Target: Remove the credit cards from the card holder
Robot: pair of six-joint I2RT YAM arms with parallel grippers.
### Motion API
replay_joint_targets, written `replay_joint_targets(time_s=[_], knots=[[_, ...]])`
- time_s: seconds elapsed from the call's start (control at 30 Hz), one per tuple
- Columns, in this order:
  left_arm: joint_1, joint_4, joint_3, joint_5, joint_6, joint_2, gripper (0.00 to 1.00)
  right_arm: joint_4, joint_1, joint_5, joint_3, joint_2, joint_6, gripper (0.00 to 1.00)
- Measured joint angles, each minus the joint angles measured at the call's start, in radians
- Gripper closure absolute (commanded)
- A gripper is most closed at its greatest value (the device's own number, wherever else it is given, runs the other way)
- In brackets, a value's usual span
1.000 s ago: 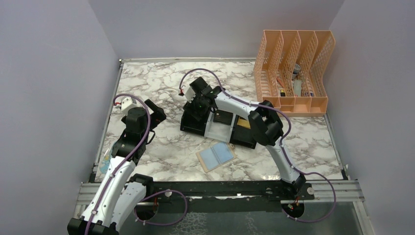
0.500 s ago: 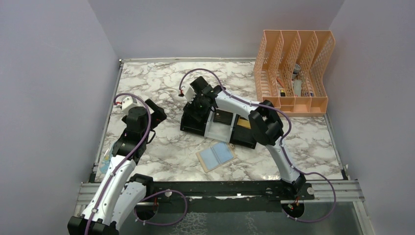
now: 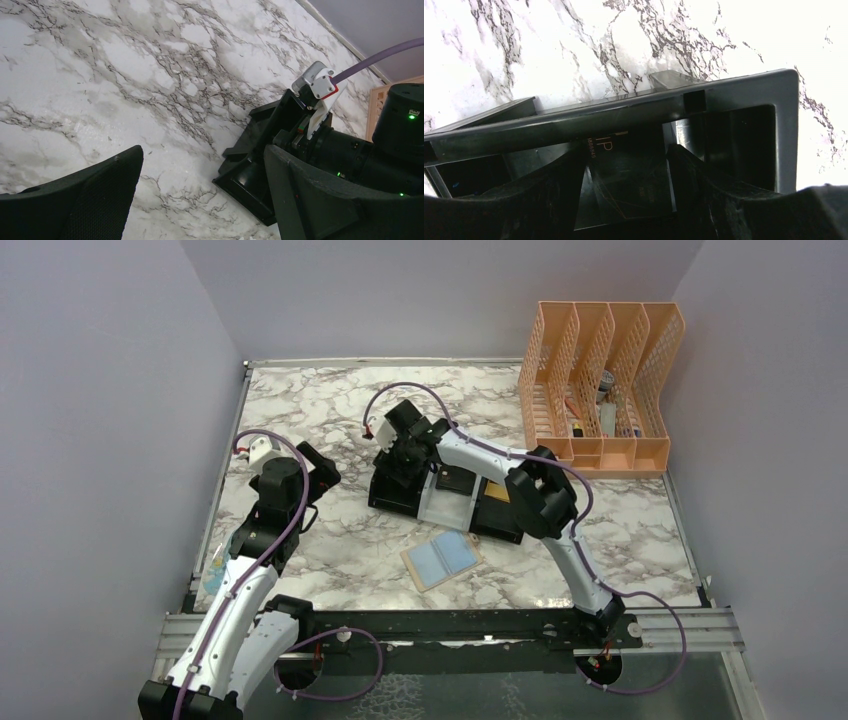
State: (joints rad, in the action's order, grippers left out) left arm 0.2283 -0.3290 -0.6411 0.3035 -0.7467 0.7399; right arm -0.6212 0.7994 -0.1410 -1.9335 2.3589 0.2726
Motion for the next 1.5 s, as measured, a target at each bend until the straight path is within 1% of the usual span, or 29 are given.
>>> replay_joint_targets(time_s=[0.07,0.2,0.37,0.6,0.83,1.0,1.27,1.5], knots=[[0.0,0.0,0.0,0.0,0.001,0.001,0.06,0.017,0.0,0.001,0.013,-0.005,-0.011,0.45],[0.0,0.002,0.0,0.0,0.001,0.002,0.06,0.047,0.0,-0.002,0.04,-0.018,-0.017,0.56],[0.0,0.006,0.0,0.0,0.002,0.002,0.06,0.049,-0.003,-0.027,0.038,-0.021,-0.015,0.61],[0.0,0.006,0.0,0.0,0.002,0.002,0.06,0.018,-0.002,-0.137,0.017,-0.019,-0.018,0.6],[0.0,0.006,0.0,0.0,0.004,0.002,0.06,-0.022,-0.001,-0.212,-0.006,-0.016,-0.034,0.6],[0.0,0.006,0.0,0.0,0.006,0.002,0.06,-0.038,-0.003,-0.254,-0.011,-0.015,-0.04,0.59],[0.0,0.006,0.0,0.0,0.009,0.002,0.06,-0.074,-0.014,-0.318,-0.025,-0.015,-0.051,0.61],[0.0,0.006,0.0,0.0,0.009,0.002,0.06,-0.078,-0.018,-0.329,-0.025,-0.015,-0.06,0.62]])
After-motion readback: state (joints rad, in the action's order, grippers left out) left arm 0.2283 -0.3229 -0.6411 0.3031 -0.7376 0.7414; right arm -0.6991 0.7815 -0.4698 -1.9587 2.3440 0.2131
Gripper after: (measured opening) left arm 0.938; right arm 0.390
